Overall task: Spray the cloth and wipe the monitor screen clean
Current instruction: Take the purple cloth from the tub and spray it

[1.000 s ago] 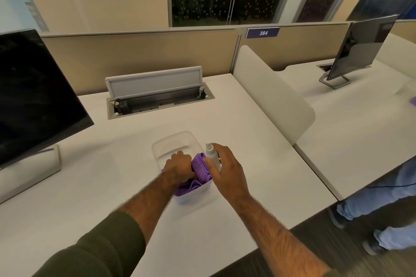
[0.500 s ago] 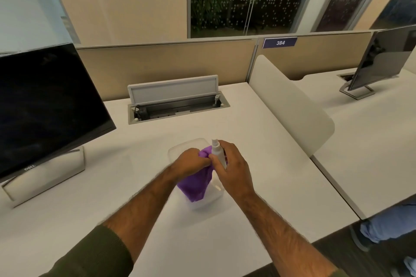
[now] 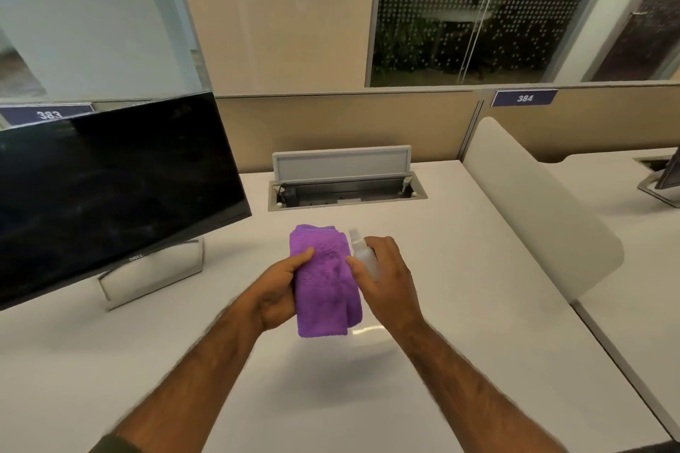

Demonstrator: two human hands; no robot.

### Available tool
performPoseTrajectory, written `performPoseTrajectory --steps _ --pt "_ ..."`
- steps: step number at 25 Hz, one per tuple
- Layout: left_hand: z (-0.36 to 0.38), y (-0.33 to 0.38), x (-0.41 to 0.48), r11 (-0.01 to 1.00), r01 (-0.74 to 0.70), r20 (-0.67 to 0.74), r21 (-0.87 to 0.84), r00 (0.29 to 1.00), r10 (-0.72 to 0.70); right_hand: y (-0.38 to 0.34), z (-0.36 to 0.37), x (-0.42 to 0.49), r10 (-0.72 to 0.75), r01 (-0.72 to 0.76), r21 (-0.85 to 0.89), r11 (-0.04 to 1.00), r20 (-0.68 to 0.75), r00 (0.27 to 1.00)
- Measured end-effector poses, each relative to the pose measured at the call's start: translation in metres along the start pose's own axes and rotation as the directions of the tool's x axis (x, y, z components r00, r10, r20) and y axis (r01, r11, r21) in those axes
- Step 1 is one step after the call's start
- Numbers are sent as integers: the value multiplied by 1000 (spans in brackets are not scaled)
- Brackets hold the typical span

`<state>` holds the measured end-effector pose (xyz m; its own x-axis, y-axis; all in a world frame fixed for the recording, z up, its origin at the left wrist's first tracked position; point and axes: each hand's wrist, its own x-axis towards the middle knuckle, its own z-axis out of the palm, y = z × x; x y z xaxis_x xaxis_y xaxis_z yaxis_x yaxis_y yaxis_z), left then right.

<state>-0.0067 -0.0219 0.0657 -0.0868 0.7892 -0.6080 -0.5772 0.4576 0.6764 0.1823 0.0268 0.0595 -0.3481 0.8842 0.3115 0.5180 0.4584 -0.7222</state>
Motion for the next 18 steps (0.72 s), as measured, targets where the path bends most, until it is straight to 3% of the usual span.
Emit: performPoseTrajectory --steps 6,8,13,18 --pt "-40 12 -22 970 -204 -154 -131 971 183 -39 37 6 -45 28 82 996 205 978" --pt "-55 15 -31 954 -245 -190 -174 959 212 -50 50 7 -120 98 92 991 276 954" --pt "-82 19 -50 937 -267 -260 -223 943 207 -71 76 9 -254 267 29 963 417 873" --pt "-101 22 -64 943 -244 -260 -224 948 184 -97 98 11 -239 243 55 968 476 846"
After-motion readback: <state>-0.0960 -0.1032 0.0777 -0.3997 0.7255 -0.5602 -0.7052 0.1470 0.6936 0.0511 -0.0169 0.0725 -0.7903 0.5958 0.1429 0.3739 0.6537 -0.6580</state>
